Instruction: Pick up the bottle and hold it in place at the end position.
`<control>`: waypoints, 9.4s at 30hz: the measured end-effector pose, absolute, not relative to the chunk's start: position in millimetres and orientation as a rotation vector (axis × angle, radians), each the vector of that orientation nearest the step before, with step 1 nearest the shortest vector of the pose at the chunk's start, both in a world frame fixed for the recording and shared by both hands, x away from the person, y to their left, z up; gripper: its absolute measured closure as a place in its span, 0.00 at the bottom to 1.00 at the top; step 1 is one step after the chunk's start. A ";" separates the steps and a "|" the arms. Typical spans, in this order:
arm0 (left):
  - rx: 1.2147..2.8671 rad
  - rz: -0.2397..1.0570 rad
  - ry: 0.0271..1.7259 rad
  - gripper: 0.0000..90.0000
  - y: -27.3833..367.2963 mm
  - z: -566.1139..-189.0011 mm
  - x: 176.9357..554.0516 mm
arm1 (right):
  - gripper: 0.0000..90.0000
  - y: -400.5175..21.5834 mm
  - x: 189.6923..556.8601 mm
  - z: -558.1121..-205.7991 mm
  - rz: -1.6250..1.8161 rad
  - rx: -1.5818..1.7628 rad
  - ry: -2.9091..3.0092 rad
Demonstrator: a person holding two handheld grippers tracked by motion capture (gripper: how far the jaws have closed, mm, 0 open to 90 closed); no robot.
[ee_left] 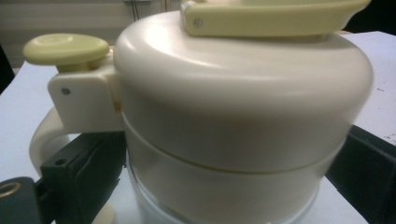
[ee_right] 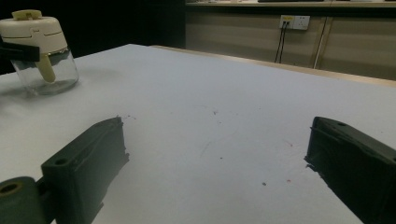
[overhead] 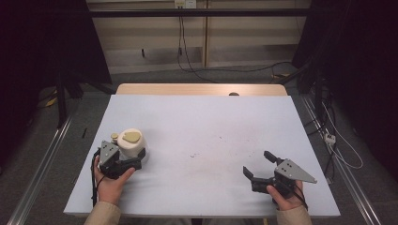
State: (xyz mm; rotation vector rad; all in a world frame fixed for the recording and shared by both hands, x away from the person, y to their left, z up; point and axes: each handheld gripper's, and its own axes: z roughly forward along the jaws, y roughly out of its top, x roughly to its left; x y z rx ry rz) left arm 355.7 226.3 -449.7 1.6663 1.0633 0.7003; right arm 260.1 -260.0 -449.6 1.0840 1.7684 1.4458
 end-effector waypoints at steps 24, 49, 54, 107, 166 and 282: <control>1.637 0.737 1.092 0.05 213.8 -454.5 368.8 | 0.05 -258.9 260.9 -449.3 1.460 1.079 1.771; 1.613 0.713 1.064 0.06 211.6 -442.1 370.3 | 0.05 -258.5 261.6 -448.5 1.470 1.074 1.768; 1.620 0.706 1.036 0.06 205.3 -438.5 372.4 | 0.05 -258.5 261.6 -448.3 1.471 1.075 1.768; 1.678 0.589 0.902 0.06 138.3 -427.7 398.2 | 0.05 -258.5 262.1 -448.6 1.469 1.065 1.779; 1.715 0.475 0.819 0.06 87.6 -427.6 420.7 | 0.05 -261.7 260.7 -448.6 1.474 1.072 1.772; 1.742 0.482 0.810 0.06 19.0 -442.6 454.0 | 0.05 -263.8 261.3 -448.9 1.484 1.064 1.772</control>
